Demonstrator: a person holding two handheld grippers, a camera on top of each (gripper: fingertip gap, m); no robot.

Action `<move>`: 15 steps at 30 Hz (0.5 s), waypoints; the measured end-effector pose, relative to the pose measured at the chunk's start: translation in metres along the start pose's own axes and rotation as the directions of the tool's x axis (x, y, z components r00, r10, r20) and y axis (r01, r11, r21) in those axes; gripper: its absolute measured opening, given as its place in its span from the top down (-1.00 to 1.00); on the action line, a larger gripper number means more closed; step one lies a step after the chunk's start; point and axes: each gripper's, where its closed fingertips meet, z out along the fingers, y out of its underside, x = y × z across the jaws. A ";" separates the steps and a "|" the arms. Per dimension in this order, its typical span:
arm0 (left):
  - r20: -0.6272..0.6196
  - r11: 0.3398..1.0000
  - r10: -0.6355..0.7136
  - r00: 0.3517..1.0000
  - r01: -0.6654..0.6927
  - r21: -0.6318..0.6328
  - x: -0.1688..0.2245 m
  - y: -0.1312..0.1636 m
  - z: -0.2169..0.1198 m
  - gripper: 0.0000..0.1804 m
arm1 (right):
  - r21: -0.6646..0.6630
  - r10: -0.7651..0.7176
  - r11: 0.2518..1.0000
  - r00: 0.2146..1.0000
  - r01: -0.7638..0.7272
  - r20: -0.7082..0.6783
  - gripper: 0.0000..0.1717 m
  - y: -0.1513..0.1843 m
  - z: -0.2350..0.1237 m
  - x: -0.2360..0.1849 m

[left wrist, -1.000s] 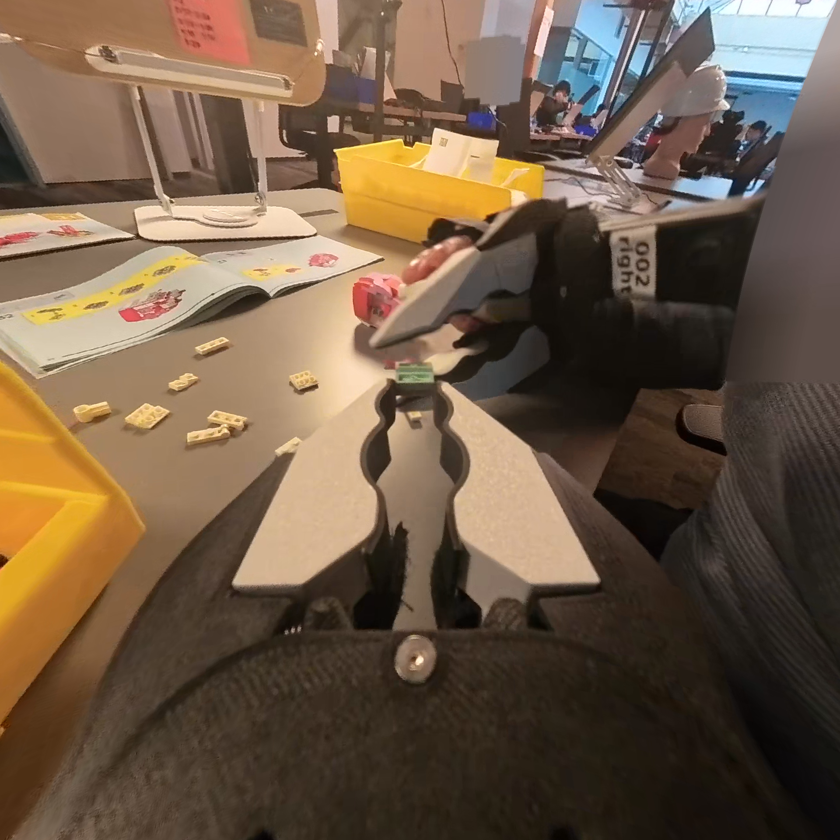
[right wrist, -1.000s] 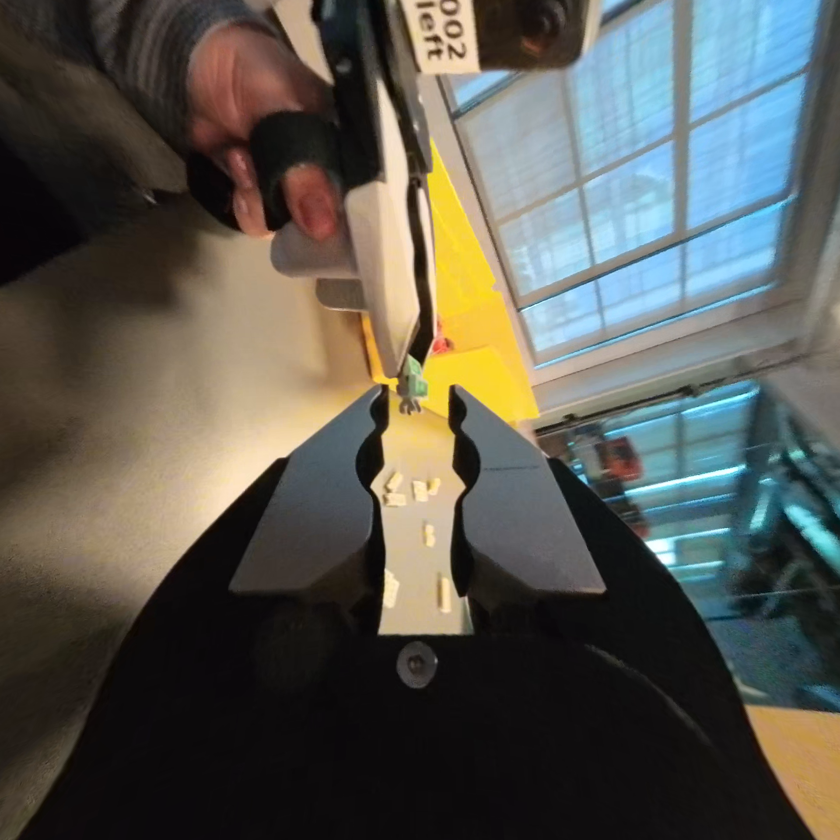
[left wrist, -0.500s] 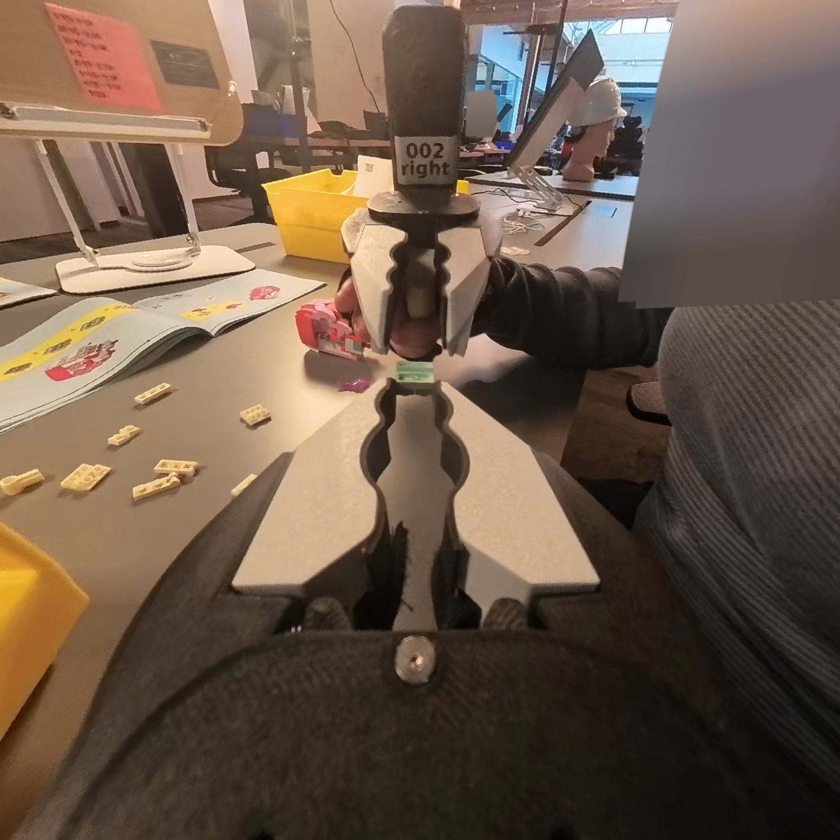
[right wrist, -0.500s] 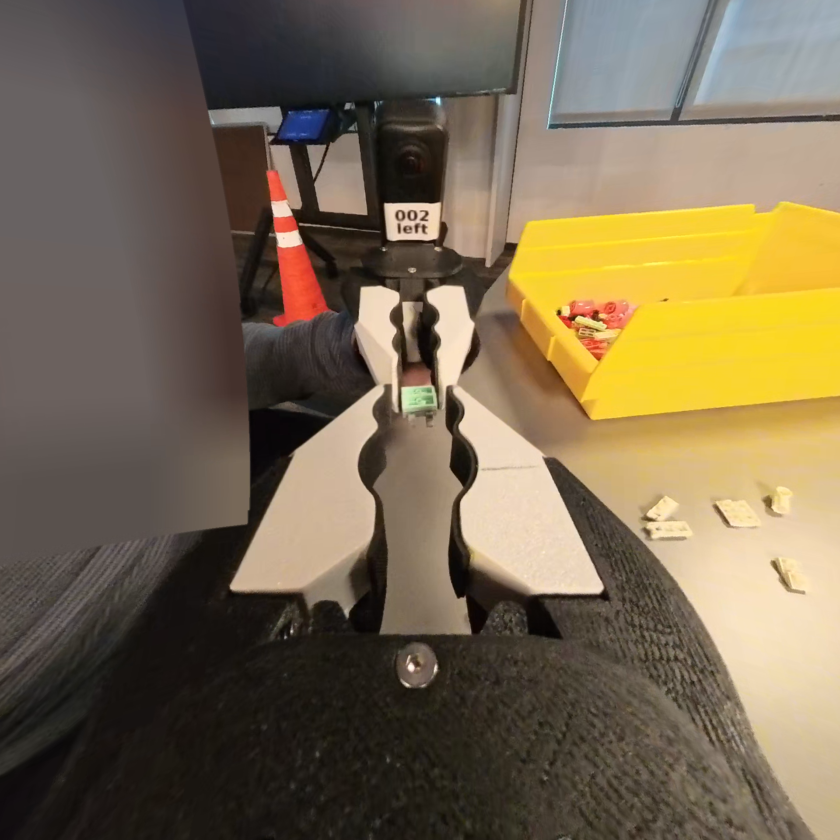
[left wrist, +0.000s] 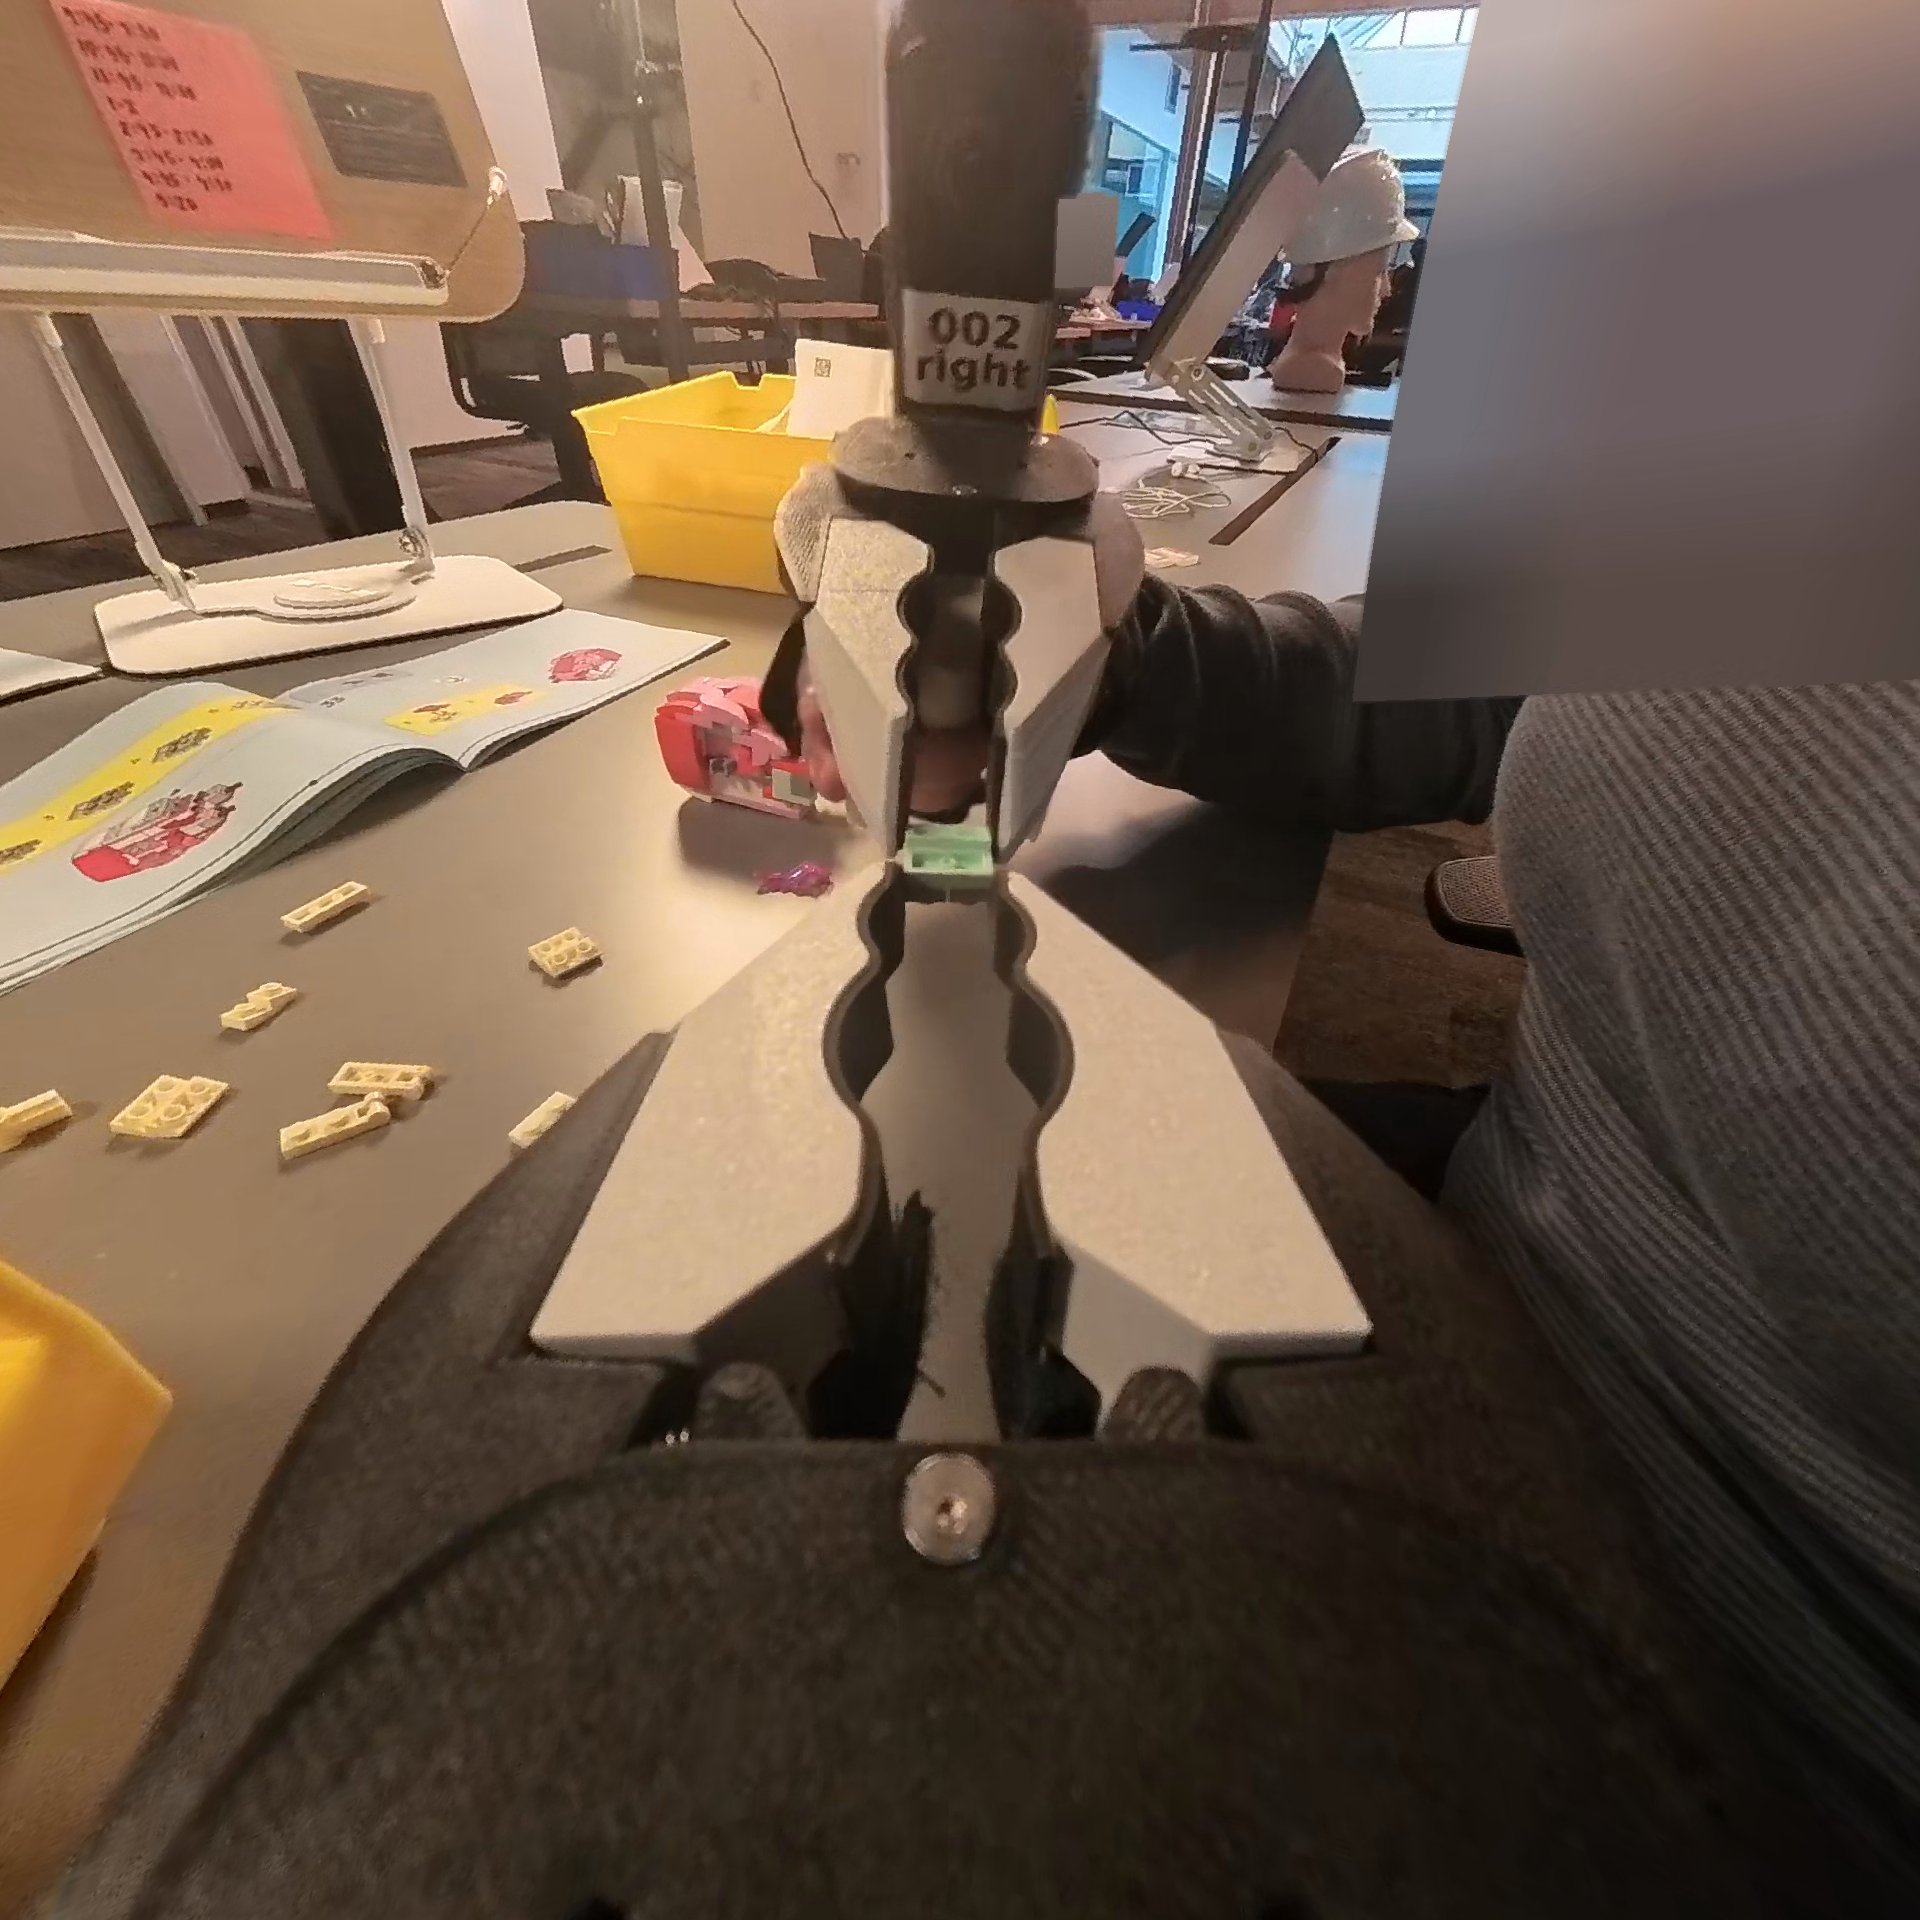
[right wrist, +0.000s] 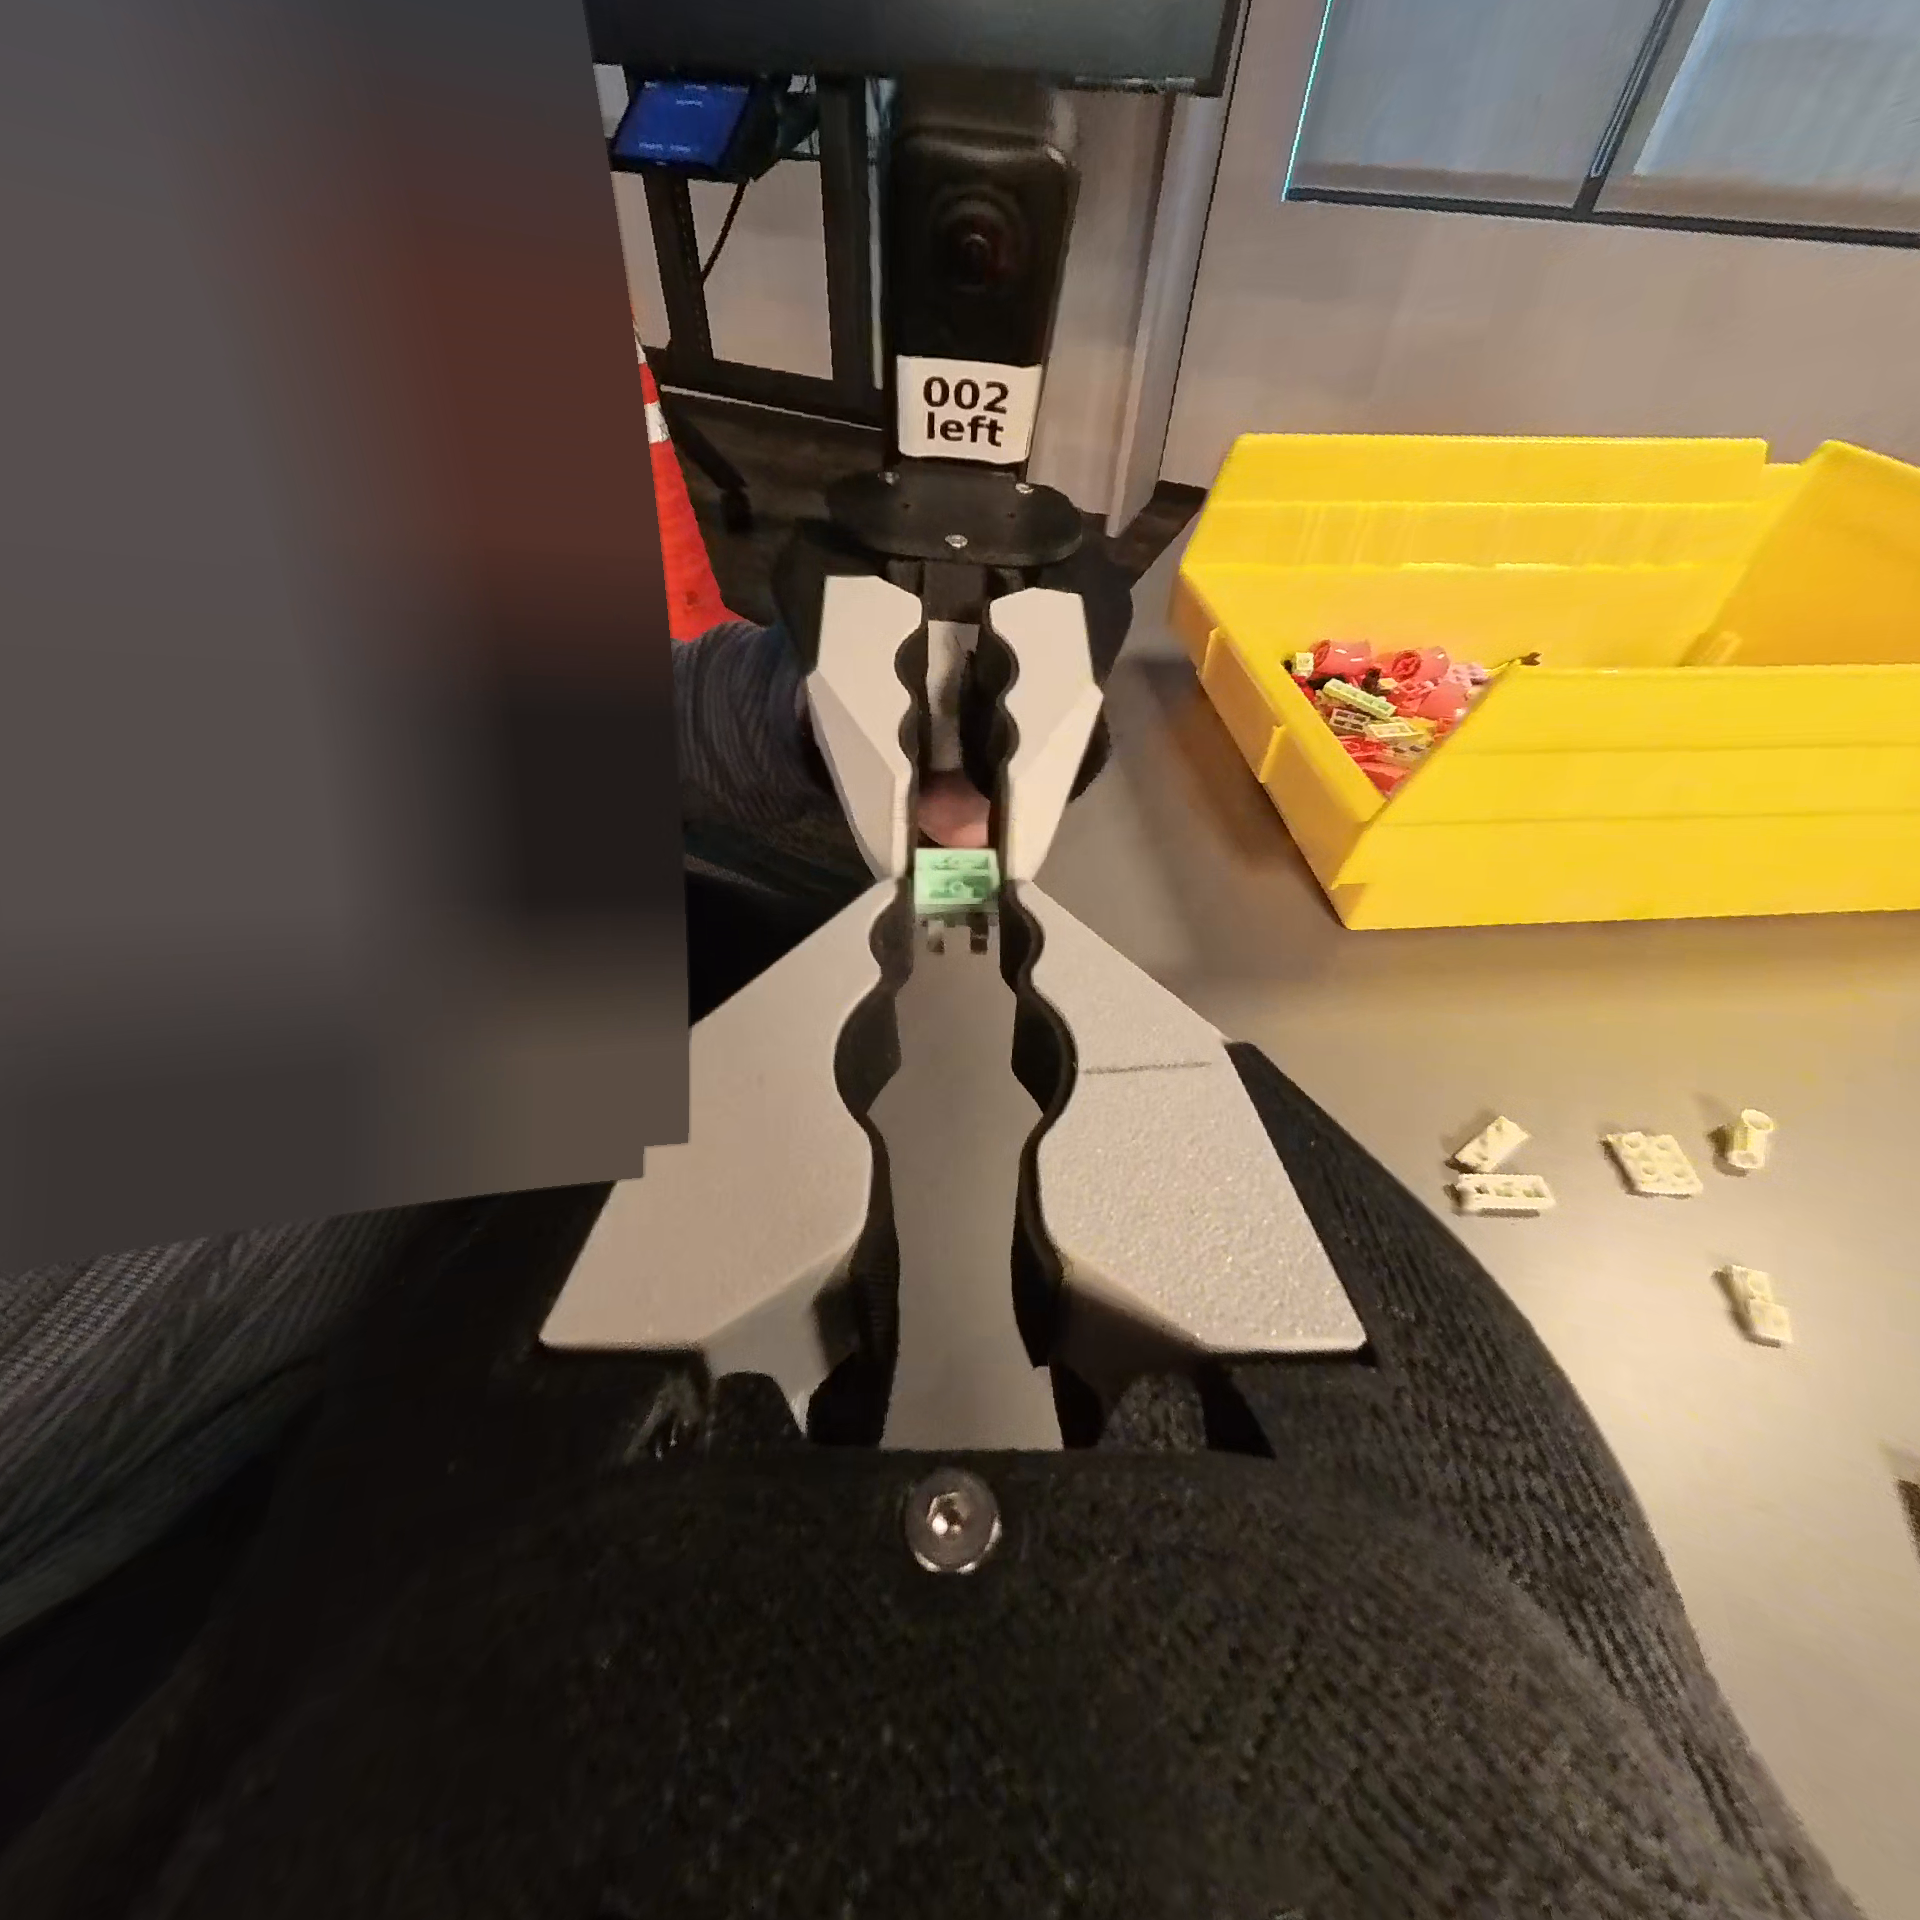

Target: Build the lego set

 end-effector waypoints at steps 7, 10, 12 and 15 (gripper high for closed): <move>0.076 0.999 0.000 0.997 0.004 -0.047 -0.009 0.006 0.003 0.83 | -0.108 -0.229 0.970 0.966 0.217 -0.118 0.83 0.006 -0.002 0.008; 0.052 0.999 0.012 0.999 -0.010 -0.048 -0.005 0.006 0.004 0.83 | -0.096 -0.174 0.981 0.982 0.166 -0.079 0.83 0.006 -0.002 0.004; 0.031 0.998 0.027 0.999 -0.025 -0.064 -0.001 0.008 0.005 0.83 | -0.098 -0.124 0.988 0.992 0.120 -0.036 0.83 0.009 -0.002 0.000; 0.001 0.994 0.050 0.999 -0.050 -0.094 0.004 0.012 0.008 0.83 | -0.113 -0.059 0.992 0.998 0.061 0.022 0.83 0.013 -0.004 -0.006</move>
